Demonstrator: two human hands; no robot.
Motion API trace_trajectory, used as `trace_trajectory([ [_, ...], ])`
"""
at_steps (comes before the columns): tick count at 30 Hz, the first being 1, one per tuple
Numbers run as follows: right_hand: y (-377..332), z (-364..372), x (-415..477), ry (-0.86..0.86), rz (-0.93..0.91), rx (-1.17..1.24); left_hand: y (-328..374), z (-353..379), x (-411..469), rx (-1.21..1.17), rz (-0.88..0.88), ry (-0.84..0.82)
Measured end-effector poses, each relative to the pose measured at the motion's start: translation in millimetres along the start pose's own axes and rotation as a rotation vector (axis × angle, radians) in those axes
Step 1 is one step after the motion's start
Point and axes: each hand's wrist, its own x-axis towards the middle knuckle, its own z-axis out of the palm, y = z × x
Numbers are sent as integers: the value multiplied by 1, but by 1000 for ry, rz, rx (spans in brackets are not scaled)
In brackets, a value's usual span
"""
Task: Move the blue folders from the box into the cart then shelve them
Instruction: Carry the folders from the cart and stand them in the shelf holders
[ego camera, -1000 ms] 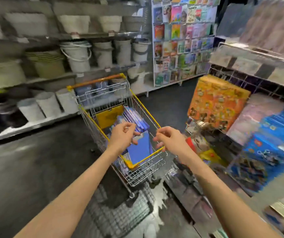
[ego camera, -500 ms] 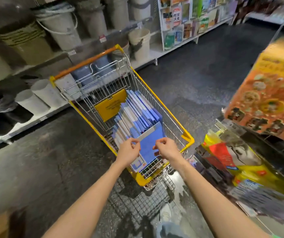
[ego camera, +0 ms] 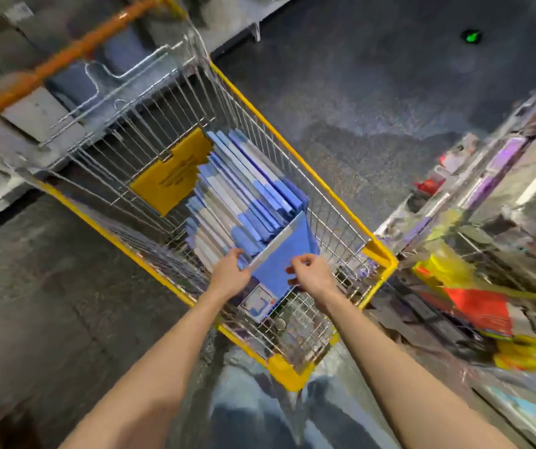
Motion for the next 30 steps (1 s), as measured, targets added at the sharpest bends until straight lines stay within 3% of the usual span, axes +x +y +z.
trace_trajectory([
  [9,-4,60,64,199,154,40,-41,27,80,-172,18,-378],
  [11,-3,66,68,249,160,29,-50,37,90,-267,-43,-452],
  [17,8,58,61,337,211,-28,-34,49,88,-517,-86,-716],
  [19,22,51,61,359,229,-69,-31,53,84,-547,-88,-735],
  [21,29,45,59,387,254,-113,-27,52,84,-532,-34,-597],
  [25,37,40,53,393,213,-180,0,34,100,-492,148,-71],
  [30,37,36,57,390,190,-217,56,-6,142,-504,67,195],
])
